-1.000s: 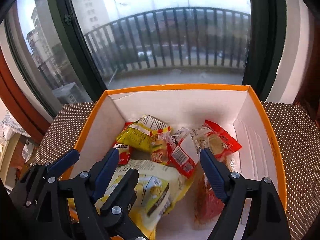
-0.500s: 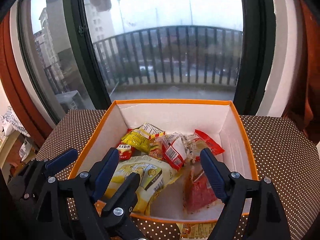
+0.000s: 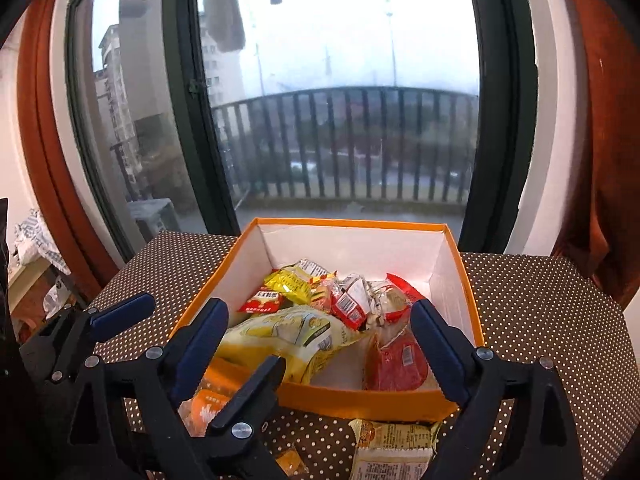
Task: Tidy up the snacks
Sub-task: 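Withdraw both open tools from the box toward the remaining snacks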
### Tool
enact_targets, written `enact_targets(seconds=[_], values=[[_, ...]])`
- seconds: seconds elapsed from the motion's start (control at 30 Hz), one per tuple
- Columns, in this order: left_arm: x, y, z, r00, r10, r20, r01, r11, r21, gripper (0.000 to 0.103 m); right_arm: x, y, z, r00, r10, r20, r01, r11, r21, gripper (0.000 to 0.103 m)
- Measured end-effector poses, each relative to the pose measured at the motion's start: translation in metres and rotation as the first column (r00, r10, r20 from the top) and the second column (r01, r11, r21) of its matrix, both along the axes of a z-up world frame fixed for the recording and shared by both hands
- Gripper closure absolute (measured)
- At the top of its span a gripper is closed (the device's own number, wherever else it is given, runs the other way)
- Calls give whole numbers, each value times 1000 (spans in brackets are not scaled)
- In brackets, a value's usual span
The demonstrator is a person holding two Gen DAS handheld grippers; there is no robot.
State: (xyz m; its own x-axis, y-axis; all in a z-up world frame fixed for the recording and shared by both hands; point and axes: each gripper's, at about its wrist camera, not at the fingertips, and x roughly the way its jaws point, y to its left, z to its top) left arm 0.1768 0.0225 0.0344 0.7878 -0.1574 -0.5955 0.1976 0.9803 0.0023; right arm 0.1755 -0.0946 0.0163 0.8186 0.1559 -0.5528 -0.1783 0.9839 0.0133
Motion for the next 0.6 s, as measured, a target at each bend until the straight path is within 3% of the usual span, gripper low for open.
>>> enact_targets(seconds=[0.17,0.4,0.6], values=[[-19,0,-12,1000,0,3,0,1000,-17,0,-19,1,-8,1000,15,21,-15,999,-28,8],[-38,-5,-40,999,-36,-29,37,999,16,1,-37,0,-36,999,26,31,-24,999,-45,8],[-54,-10,-60,1000,-18,14,17,998,66,1,-54,-1,-55,997,13,76,-7,997,-78,8]])
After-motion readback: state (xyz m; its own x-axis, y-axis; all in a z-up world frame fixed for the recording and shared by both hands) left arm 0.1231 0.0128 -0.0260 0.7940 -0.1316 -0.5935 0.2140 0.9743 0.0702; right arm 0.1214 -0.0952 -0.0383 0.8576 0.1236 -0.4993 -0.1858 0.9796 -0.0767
